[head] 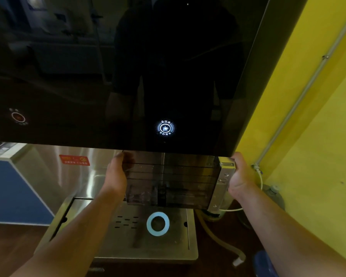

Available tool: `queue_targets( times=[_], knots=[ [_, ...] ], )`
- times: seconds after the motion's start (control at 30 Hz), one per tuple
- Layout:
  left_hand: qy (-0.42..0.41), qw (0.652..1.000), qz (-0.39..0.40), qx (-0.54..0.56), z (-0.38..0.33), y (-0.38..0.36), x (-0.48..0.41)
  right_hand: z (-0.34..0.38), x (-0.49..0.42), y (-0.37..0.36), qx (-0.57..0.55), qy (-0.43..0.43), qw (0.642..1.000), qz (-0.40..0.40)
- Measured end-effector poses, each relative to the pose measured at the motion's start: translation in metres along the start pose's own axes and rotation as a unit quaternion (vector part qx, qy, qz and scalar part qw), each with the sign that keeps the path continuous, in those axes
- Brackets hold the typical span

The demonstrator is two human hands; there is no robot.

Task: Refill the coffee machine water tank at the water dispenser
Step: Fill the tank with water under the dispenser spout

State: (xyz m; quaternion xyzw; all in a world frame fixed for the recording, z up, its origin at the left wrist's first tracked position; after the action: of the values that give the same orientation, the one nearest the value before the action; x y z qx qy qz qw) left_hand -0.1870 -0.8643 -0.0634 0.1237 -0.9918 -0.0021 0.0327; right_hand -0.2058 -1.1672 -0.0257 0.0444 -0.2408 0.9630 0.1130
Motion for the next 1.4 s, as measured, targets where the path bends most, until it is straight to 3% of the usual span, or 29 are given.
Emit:
queue_targets(
  times=[1.4],
  knots=[
    [-0.002, 1.000, -0.011, 0.013, -0.011, -0.007, 0.007, 0.002, 0.001, 0.006, -0.015, -0.005, 1.000, -0.013]
  ],
)
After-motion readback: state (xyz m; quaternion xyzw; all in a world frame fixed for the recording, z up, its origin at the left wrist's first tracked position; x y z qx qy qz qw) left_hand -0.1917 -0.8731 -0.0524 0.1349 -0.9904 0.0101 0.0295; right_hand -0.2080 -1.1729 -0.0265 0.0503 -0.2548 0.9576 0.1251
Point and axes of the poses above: each hand's wrist, its own x-axis away from the middle knuckle, its own y-axis out of the back of the hand, z = x × y, the point moved 5 cm from there along -x, towards the middle knuckle, and after that the axes turned 6 degrees about -x, right-handed, at the moved point
